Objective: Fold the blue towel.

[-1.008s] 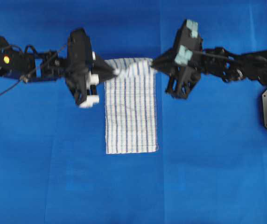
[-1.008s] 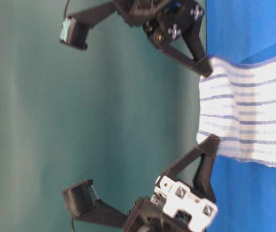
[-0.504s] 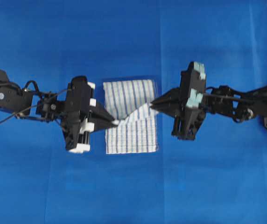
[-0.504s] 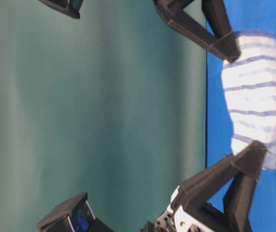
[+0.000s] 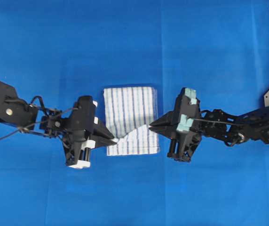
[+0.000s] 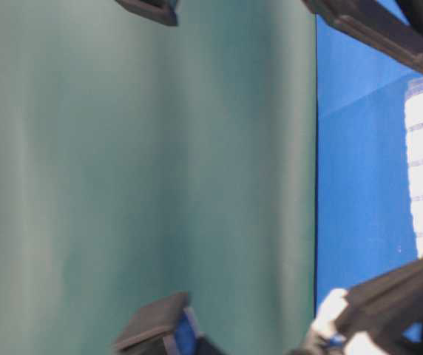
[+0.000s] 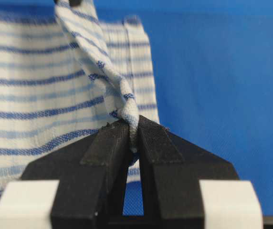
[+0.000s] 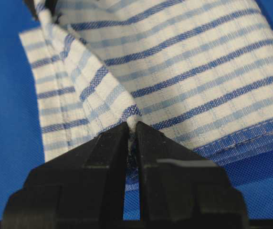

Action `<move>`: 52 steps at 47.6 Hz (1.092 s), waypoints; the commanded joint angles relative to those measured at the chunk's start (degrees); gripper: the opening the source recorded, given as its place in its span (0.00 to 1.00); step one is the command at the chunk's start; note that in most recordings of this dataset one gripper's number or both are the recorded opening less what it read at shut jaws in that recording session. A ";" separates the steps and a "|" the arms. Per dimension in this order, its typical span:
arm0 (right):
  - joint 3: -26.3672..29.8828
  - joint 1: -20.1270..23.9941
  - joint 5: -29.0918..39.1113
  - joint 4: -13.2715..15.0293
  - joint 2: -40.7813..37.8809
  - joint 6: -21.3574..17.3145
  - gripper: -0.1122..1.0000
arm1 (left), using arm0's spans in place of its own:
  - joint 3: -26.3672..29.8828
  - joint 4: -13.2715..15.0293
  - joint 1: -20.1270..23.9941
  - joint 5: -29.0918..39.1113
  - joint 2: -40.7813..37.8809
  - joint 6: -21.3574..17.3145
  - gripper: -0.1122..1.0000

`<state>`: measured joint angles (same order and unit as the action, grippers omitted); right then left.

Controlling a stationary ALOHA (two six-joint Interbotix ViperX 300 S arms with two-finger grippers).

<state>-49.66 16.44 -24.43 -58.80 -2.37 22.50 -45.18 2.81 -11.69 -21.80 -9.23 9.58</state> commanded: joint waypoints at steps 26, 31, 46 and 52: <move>1.32 1.49 1.85 -0.88 2.55 1.23 0.65 | 0.79 -0.09 -1.05 3.25 3.43 1.58 0.82; -0.09 1.41 1.49 -0.53 6.15 3.25 0.90 | 0.62 -0.35 -0.44 7.82 8.26 1.32 0.88; -7.73 -2.11 0.79 -0.62 21.09 11.25 0.90 | -5.36 -0.44 2.20 13.62 22.32 -3.08 0.83; -12.57 -4.13 0.88 -0.62 28.30 13.97 0.90 | -9.76 -0.35 4.13 12.66 26.46 -3.78 0.82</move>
<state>-60.64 13.10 -23.12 -59.59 21.62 35.51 -53.35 2.55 -8.70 -8.17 14.15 6.06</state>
